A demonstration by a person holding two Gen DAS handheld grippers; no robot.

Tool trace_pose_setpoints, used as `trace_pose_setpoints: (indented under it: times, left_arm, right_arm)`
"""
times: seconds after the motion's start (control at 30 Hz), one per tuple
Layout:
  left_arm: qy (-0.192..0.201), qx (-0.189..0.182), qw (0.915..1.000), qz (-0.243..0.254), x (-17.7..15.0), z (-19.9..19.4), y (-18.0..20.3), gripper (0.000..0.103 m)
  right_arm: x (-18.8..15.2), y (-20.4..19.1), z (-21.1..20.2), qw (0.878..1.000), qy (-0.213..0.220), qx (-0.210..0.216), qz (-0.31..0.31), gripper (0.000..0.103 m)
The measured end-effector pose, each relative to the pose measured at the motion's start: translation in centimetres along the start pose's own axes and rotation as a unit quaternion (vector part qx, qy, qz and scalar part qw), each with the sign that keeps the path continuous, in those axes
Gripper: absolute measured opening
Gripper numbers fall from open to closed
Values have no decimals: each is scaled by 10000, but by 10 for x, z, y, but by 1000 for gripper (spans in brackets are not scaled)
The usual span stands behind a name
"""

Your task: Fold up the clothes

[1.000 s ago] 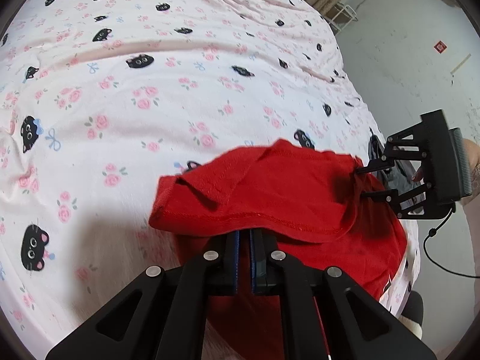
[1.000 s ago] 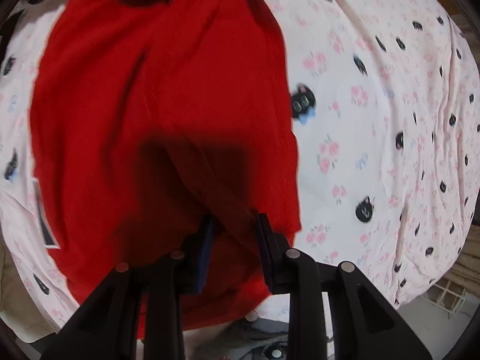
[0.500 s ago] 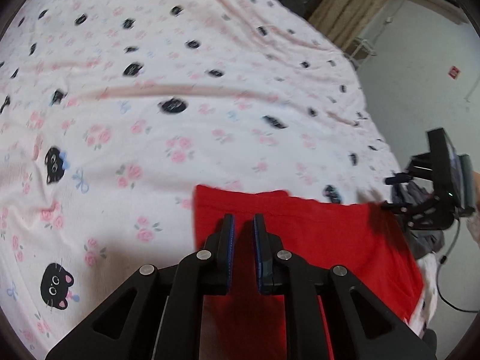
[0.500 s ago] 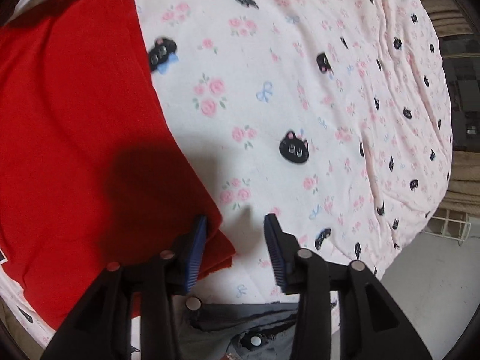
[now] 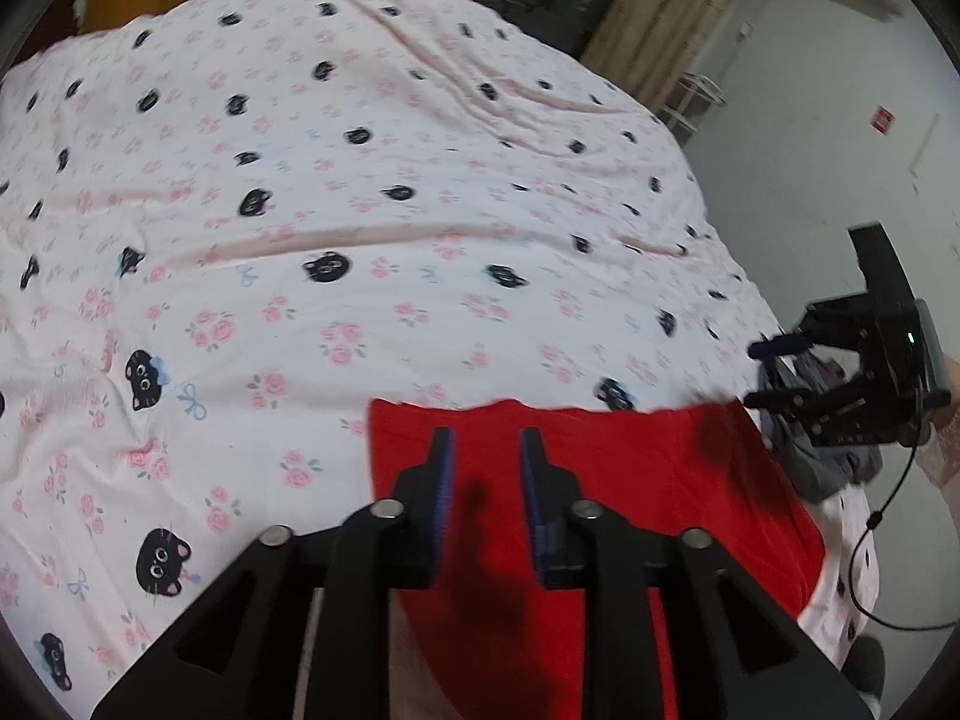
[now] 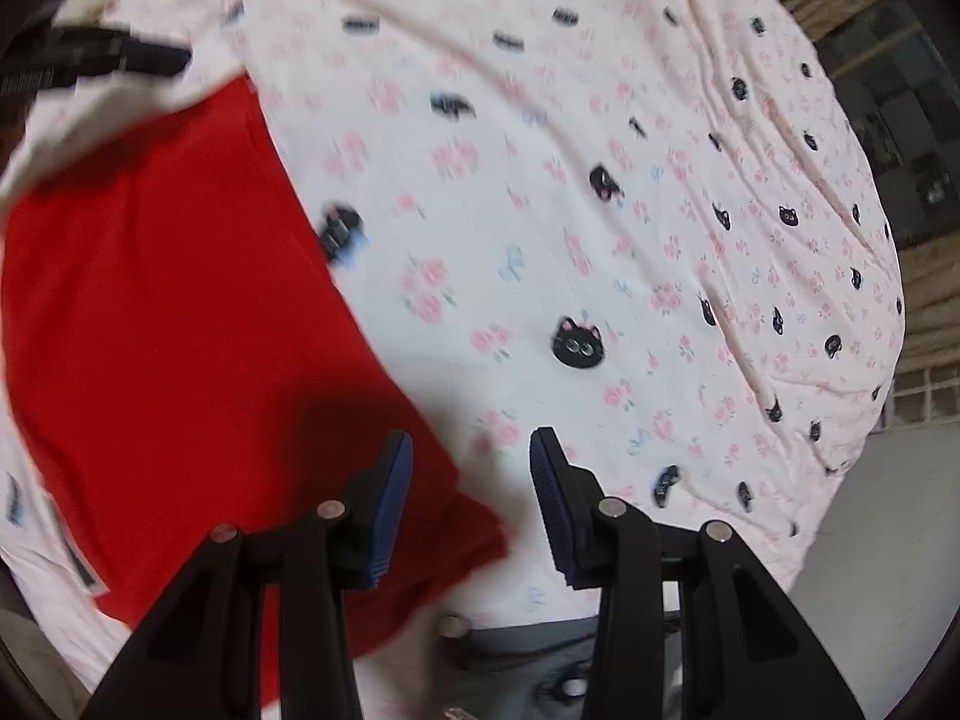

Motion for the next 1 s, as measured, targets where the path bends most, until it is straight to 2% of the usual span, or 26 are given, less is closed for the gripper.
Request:
trace_pose_setpoints:
  times: [0.13,0.23,0.27,0.33,0.4,0.57,0.73,0.8,0.9,1.0]
  left_arm:
    - [-143,-152,9989,411,-16,-13,28,32]
    - [-399,-40,9968,691,-39,-25,41,32]
    - [-420,-3,9965,729,-43,-29,43,33]
    - [-447,62,9959,790,-51,-38,47,41]
    - [-424,93,9953,865,-61,-47,51,46]
    - [-425,279,9952,832,-95,-67,43,46]
    - [-889,311,9892,1119,-147,-66,21,47]
    - [-963,211,9870,1273,-152,-62,19,47]
    - [-853,92,9841,1556,-148,-61,20,47]
    - [-810,23,9820,1707,-147,-58,19,47]
  right_arm:
    - [-11,-16,-15,9962,158,77,851,42]
    - [-27,-36,-27,9902,260,-30,1369,42]
    - [-33,-44,-33,9879,313,-82,1517,42]
    - [-44,-62,-44,9829,465,-143,1774,42]
    - [-53,-82,-55,9776,659,-168,1994,42]
    - [-81,-124,-65,9677,801,-276,2373,42]
    - [-131,-133,-63,9540,813,-5,2886,43]
    - [-151,-132,-61,9483,825,82,3065,43]
    - [-171,-135,-53,9459,767,329,3136,43]
    - [-182,-134,-50,9447,818,361,3155,43]
Point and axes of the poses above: each gripper's, at about its wrist camera, not at the fingertips, and z roughly the way its jaws point, y to its right, x to its top, the point moved 10 cm from there along z, roughly the way its jaws point, and after that the axes turned 3 degrees about y, right-handed, at the moved point
